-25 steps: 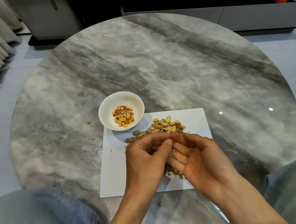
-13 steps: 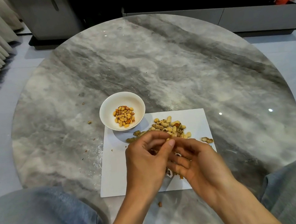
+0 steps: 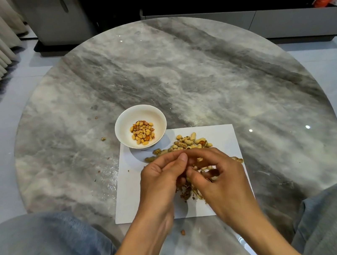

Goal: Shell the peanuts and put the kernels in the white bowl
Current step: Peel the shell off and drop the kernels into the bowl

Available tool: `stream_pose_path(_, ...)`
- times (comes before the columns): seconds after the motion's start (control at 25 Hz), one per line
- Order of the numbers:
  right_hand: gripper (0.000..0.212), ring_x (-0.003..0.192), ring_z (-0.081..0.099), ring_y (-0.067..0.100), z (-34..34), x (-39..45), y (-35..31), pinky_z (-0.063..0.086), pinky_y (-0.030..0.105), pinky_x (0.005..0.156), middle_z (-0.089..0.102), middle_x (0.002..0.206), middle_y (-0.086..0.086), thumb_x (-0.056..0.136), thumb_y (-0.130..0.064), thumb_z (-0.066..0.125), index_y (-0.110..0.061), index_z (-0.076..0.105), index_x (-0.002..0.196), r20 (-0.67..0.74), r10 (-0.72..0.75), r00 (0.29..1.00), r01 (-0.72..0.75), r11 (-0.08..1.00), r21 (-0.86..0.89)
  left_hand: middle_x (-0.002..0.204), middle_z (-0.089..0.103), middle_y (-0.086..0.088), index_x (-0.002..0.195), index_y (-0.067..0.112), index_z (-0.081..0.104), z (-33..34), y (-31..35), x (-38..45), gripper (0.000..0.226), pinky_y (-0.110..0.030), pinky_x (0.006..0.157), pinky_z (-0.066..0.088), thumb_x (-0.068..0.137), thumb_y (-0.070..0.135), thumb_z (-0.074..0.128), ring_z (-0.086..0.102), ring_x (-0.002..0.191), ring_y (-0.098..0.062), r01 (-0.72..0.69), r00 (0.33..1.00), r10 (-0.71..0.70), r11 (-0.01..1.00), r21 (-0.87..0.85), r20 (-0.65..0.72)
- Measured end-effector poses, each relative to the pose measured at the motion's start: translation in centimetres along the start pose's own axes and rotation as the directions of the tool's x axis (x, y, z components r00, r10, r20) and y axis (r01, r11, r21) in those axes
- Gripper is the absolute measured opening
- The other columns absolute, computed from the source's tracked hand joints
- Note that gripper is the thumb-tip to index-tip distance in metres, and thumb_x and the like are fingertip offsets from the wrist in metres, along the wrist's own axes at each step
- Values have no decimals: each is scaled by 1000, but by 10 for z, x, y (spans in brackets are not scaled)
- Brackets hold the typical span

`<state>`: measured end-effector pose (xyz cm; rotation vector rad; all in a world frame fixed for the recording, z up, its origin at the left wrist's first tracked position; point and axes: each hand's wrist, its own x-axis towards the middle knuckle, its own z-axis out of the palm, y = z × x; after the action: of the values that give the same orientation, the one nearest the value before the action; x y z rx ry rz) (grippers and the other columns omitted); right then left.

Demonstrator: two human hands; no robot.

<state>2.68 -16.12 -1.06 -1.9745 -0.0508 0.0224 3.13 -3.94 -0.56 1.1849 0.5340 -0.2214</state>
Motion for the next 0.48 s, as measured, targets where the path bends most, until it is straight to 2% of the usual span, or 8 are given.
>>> stream_pose_path(0.12,29,94,66,5,7,4,13,53,27,80,70,100,-18,86,-13,74,-29,74,110,-66,-173,983,161,974,-162,88,77,-9,98,7,76,-1,0,1,12,-18,60,52,90,10,67,69,74,-11,29,999,-29,999,-33,-16)
stream_pose_path(0.28,22,89,66,15,15,9,24,54,31,72,74,104,-6,88,-18,71,-20,76,109,-103,-433,896,351,830,-434,85,74,-8,100,5,75,-3,3,4,16,-19,58,51,95,8,60,65,69,-11,48,998,-50,997,-60,-28)
stream_pose_path(0.48,21,87,70,16,16,14,28,57,32,66,75,104,-3,89,-18,68,-18,76,108,-63,-484,873,401,784,-475,89,77,-11,96,9,77,-7,6,4,23,-21,60,53,96,3,55,69,76,-16,61,998,-61,998,-13,-22)
